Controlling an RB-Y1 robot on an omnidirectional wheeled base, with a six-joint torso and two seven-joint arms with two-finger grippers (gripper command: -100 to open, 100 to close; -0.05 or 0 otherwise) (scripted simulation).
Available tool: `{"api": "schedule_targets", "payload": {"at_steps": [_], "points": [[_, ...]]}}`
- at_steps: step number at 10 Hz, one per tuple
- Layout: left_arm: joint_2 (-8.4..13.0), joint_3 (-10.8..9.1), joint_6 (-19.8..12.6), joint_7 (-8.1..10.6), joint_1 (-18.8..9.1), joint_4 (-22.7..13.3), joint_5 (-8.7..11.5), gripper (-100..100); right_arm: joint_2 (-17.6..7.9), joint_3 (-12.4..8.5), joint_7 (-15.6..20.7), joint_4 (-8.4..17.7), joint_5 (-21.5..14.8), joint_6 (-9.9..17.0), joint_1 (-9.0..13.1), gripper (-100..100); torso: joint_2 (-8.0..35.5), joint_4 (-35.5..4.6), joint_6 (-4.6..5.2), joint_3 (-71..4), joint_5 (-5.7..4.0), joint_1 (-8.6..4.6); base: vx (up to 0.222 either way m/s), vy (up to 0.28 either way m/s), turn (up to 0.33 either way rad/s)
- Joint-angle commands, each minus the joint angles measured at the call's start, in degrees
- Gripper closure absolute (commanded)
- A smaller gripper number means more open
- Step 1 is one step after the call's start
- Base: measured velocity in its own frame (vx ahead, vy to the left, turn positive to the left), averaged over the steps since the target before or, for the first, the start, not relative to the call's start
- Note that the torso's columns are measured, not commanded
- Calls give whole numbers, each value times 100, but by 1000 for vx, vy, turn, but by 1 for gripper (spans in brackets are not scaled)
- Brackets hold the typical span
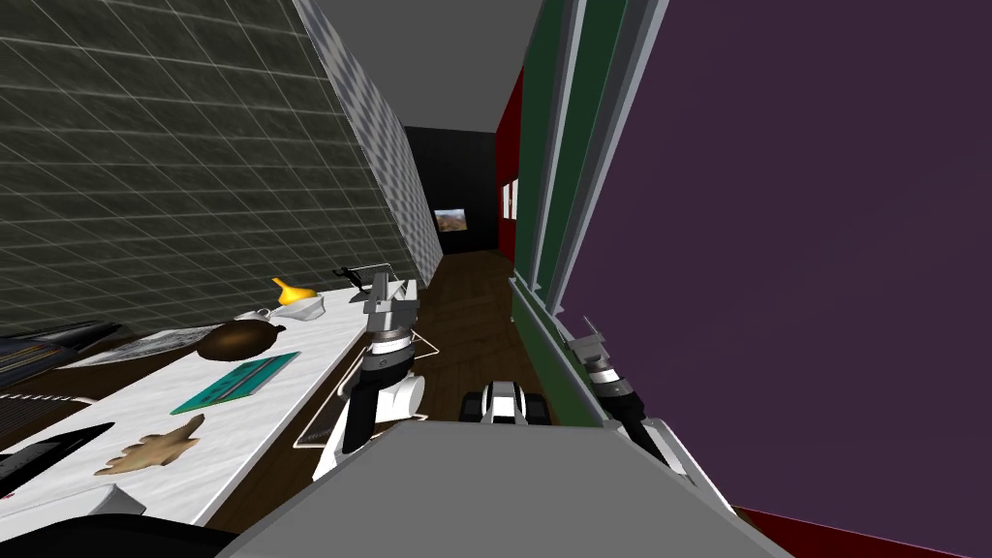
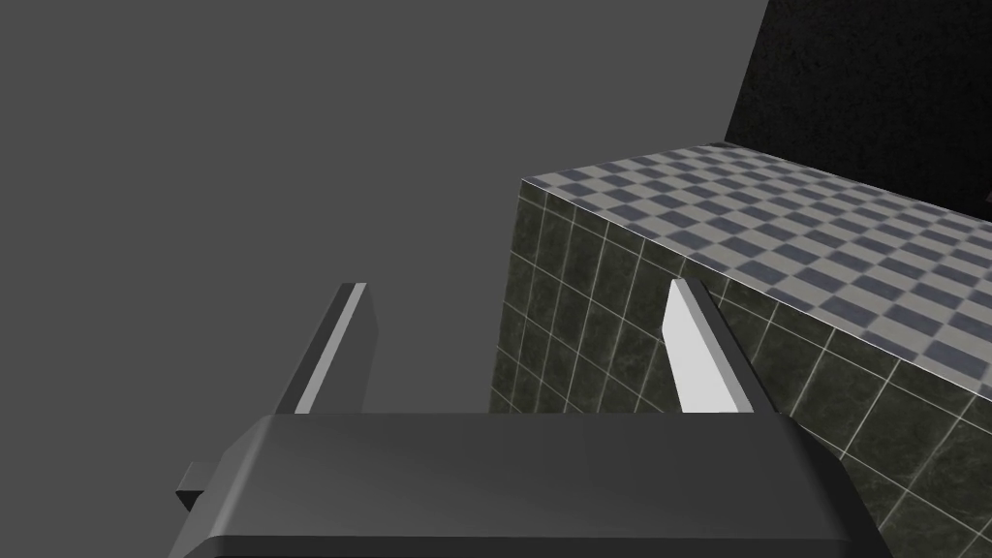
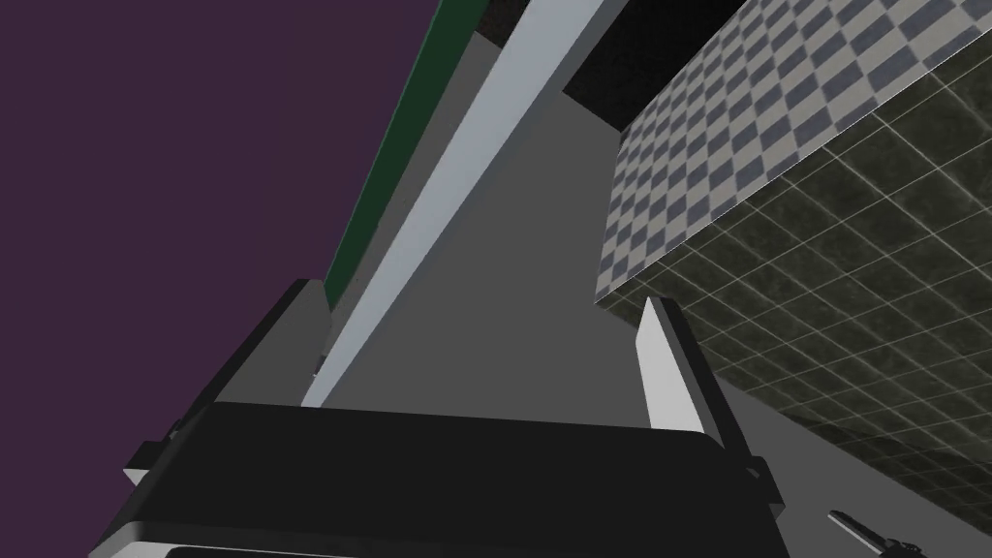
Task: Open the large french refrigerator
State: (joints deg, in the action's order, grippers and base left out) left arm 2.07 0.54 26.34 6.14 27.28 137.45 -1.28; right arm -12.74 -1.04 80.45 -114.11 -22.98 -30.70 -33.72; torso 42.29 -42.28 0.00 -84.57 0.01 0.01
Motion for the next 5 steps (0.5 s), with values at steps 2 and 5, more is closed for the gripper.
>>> {"api": "schedule_targets", "payload": {"at_steps": [2, 5], "points": [[0, 0, 0, 0, 0, 0, 0, 0, 12, 14, 569, 90, -147, 4, -5, -100, 2, -1, 0, 3, -1, -3, 52, -15, 21], [0, 0, 0, 0, 0, 0, 0, 0, 27, 20, 992, 176, -265, -10, -13, -100, -2, 0, 0, 0, -1, -4, 42, -15, 14]]}}
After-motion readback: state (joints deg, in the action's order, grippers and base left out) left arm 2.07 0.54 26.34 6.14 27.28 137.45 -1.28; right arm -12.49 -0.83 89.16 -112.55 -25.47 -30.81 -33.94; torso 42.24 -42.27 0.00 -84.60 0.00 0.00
